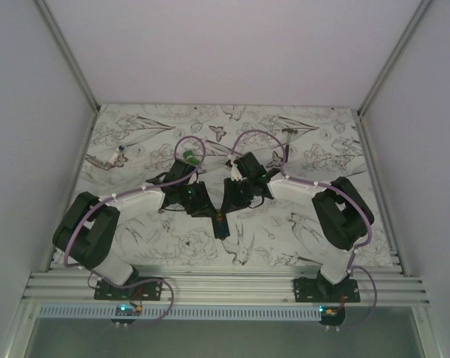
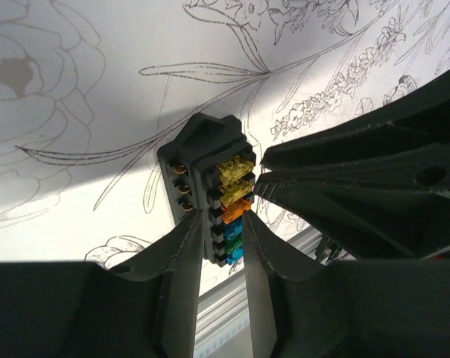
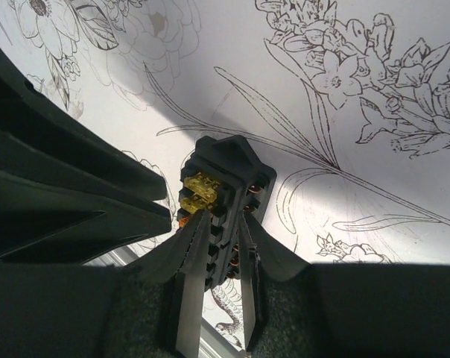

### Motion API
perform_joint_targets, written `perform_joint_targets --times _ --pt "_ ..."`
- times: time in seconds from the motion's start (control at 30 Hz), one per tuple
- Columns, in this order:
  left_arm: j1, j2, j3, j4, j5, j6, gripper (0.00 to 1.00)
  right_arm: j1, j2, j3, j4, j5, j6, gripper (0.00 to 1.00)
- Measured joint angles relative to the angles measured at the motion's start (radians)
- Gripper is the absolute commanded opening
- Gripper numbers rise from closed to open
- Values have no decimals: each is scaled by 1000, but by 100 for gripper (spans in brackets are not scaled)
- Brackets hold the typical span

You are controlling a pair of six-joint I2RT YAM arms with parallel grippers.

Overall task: Snap on the fuse box
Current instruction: Adjust the fuse in the fuse box base.

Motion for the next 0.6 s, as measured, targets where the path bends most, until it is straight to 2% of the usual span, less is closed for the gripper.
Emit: perform_joint_targets --times 0.43,0.6 --pt "-4 72 39 0 5 7 25 2 0 2 0 -42 -1 25" --pt "-11 76 43 -2 4 8 25 5 8 2 0 -47 -1 21"
